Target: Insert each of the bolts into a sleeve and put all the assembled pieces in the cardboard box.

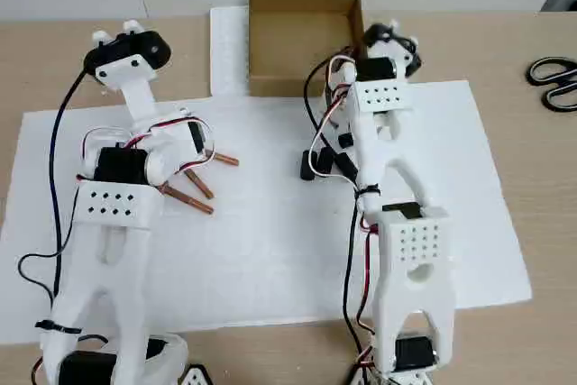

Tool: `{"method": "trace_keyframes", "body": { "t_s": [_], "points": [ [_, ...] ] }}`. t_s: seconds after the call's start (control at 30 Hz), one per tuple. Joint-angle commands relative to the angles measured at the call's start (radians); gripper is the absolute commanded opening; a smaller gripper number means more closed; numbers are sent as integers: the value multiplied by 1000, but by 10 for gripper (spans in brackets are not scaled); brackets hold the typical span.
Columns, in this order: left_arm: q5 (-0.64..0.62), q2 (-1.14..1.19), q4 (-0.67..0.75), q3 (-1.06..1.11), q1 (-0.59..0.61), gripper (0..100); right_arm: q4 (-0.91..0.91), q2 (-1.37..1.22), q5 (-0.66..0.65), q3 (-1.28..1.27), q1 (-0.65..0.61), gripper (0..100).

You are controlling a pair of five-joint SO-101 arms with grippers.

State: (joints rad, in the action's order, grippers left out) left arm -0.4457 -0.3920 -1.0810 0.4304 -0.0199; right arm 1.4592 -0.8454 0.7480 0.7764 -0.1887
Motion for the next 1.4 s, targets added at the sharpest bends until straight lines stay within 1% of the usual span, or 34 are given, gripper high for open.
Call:
{"method": "trace_keyframes", "body": {
  "t_s": [0.0, 0.37, 0.47, 0.53, 0.93, 1.13, 1.37],
  "points": [
    [6, -6, 25, -2, 3, 36, 35, 1, 9, -2, 5, 220],
    [6, -9, 25, -2, 3, 36, 28, 2, 23, -2, 15, 214],
    [6, -9, 25, -2, 3, 36, 28, 2, 18, 2, 16, 148],
    [6, -6, 25, -2, 3, 36, 28, 5, 18, 2, 19, 123],
    [6, -5, 25, -2, 3, 36, 19, 15, 17, 3, 35, 120],
    [6, -6, 25, -2, 3, 36, 19, 73, 15, 3, 31, 121],
    [6, -8, 25, -2, 2, 36, 24, 81, 15, 3, 36, 118]
  ]
}}
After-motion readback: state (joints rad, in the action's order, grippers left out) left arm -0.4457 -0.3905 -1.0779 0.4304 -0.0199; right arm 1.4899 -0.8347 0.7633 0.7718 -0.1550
